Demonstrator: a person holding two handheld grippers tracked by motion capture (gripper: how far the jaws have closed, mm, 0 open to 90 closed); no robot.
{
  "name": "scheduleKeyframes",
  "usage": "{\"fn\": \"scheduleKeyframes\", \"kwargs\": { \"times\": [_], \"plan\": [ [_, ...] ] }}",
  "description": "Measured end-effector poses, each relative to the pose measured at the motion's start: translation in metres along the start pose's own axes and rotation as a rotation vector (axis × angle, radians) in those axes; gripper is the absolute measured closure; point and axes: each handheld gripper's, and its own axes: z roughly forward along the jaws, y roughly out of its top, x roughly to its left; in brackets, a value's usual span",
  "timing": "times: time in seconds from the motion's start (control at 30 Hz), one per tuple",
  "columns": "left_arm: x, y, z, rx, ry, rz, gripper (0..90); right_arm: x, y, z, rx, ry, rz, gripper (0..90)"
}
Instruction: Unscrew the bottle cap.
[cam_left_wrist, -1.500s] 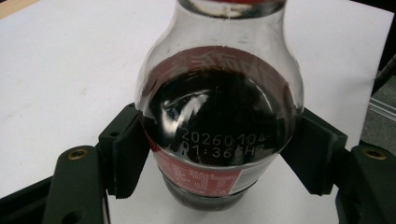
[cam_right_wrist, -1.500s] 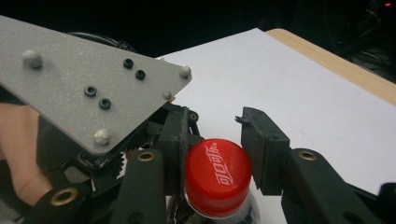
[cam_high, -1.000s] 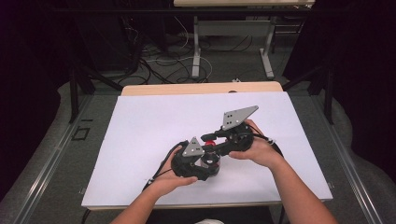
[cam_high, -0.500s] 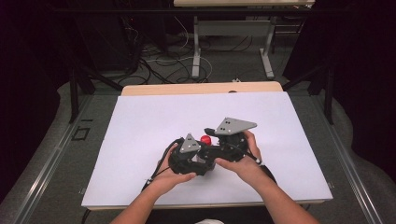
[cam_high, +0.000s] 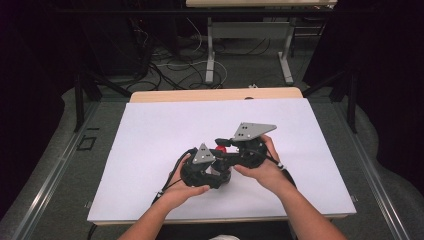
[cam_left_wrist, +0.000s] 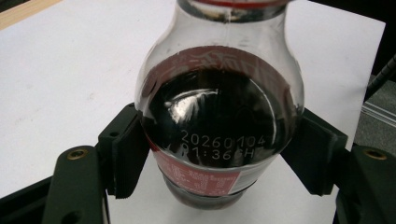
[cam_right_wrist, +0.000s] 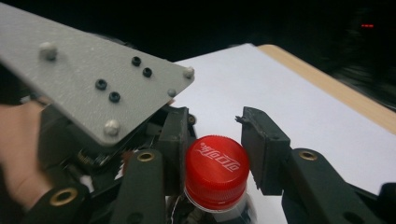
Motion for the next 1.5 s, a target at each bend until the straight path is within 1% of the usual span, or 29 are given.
{"fn": "scheduleKeyframes", "kwargs": {
  "times": [0.07,0.1,0.13,0.2,0.23,0.3,0.33,0.4,0.43,0.47,0.57,0.63,0.7,0.73,0.8,0.83,0.9,0.93,0.97,1.07,1.1,1.13,1.17,1.2,1.27,1.3,1.37,1.43,1.5],
  "plan": [
    [0.0,0.0,-0.001,0.011,-0.007,0.006,30.0,-0.009,0.001,0.0,0.007,0.087,-0.02,62.1],
    [0.0,0.0,0.001,0.002,-0.002,0.011,29.9,-0.014,0.001,0.0,0.023,0.133,-0.04,62.1],
    [-0.001,-0.001,0.002,0.004,-0.004,-0.005,29.9,-0.018,0.001,0.001,0.024,0.163,-0.047,62.0],
    [0.0,-0.001,0.003,0.006,-0.004,-0.004,29.9,-0.023,0.0,0.002,0.035,0.177,-0.022,61.8],
    [0.0,-0.001,0.003,0.008,-0.002,-0.002,29.9,-0.022,0.0,0.002,0.038,0.164,-0.004,61.6],
    [0.001,-0.001,0.002,0.005,0.006,0.006,29.9,-0.015,0.0,0.001,0.029,0.113,0.007,58.8],
    [0.002,-0.001,0.002,-0.001,0.011,0.001,29.9,-0.011,0.0,0.0,0.03,0.081,0.018,56.7],
    [0.002,-0.001,0.001,-0.004,0.014,-0.012,29.9,-0.004,0.001,-0.001,0.013,-0.005,0.071,53.4],
    [0.003,0.0,0.0,-0.001,0.02,-0.005,29.9,0.001,0.001,-0.002,0.01,-0.046,0.101,53.4],
    [0.003,0.0,0.001,-0.005,0.02,-0.014,29.9,0.005,0.001,-0.002,0.007,-0.082,0.102,53.3],
    [0.004,-0.001,0.0,0.003,0.026,-0.011,29.9,0.016,0.0,-0.001,0.008,-0.189,0.087,53.3],
    [0.004,-0.001,0.0,0.002,0.027,-0.011,29.9,0.02,0.0,0.001,0.003,-0.22,0.082,53.3],
    [0.004,-0.001,0.0,-0.008,0.028,-0.023,29.9,0.021,0.0,0.001,0.017,-0.229,0.074,53.2],
    [0.004,-0.001,0.0,-0.009,0.028,-0.023,29.9,0.021,0.0,0.002,0.006,-0.227,0.089,53.2],
    [0.004,-0.001,0.0,-0.009,0.026,-0.025,29.9,0.017,0.0,0.002,0.007,-0.199,0.128,54.6],
    [0.005,0.0,-0.001,0.004,0.022,-0.008,29.9,0.015,0.0,0.001,0.007,-0.176,0.139,60.0],
    [0.005,0.0,-0.001,-0.006,0.023,-0.009,29.9,0.012,0.0,0.0,0.013,-0.125,0.14,61.1],
    [0.005,0.0,-0.002,-0.01,0.018,-0.011,29.9,0.01,0.0,0.001,-0.001,-0.107,0.115,61.3],
    [0.005,0.0,-0.002,-0.013,0.016,-0.01,30.0,0.007,0.0,0.0,0.009,-0.081,0.075,61.3],
    [0.004,0.0,-0.002,-0.015,0.004,-0.005,30.0,-0.004,0.001,-0.001,0.011,0.023,0.021,61.5],
    [0.004,0.0,-0.002,-0.015,0.004,-0.005,29.9,-0.008,0.002,-0.002,0.025,0.064,0.007,61.5],
    [0.004,0.0,-0.002,0.004,-0.007,0.011,29.9,-0.012,0.001,-0.001,0.017,0.104,-0.013,61.4],
    [0.003,0.0,-0.001,-0.007,-0.001,0.001,29.9,-0.016,0.002,-0.001,0.023,0.139,-0.026,61.4],
    [0.002,0.0,0.0,-0.014,0.002,-0.004,29.9,-0.018,0.002,-0.002,0.027,0.149,-0.019,61.2],
    [0.003,0.0,0.0,-0.013,0.001,-0.004,29.9,-0.017,0.002,-0.003,0.038,0.135,0.022,60.1],
    [0.003,0.0,-0.001,-0.008,0.009,-0.004,29.9,-0.013,0.001,-0.003,0.026,0.108,0.036,55.7],
    [0.004,0.0,-0.001,-0.013,0.013,-0.005,29.9,-0.004,0.001,-0.004,0.006,0.048,0.032,51.5],
    [0.005,-0.001,-0.001,-0.016,0.021,-0.018,29.9,0.004,0.001,-0.005,-0.005,-0.031,0.012,51.4],
    [0.006,-0.001,-0.002,-0.017,0.028,-0.021,29.9,0.012,0.001,-0.005,-0.014,-0.083,0.012,51.8]
  ]
}}
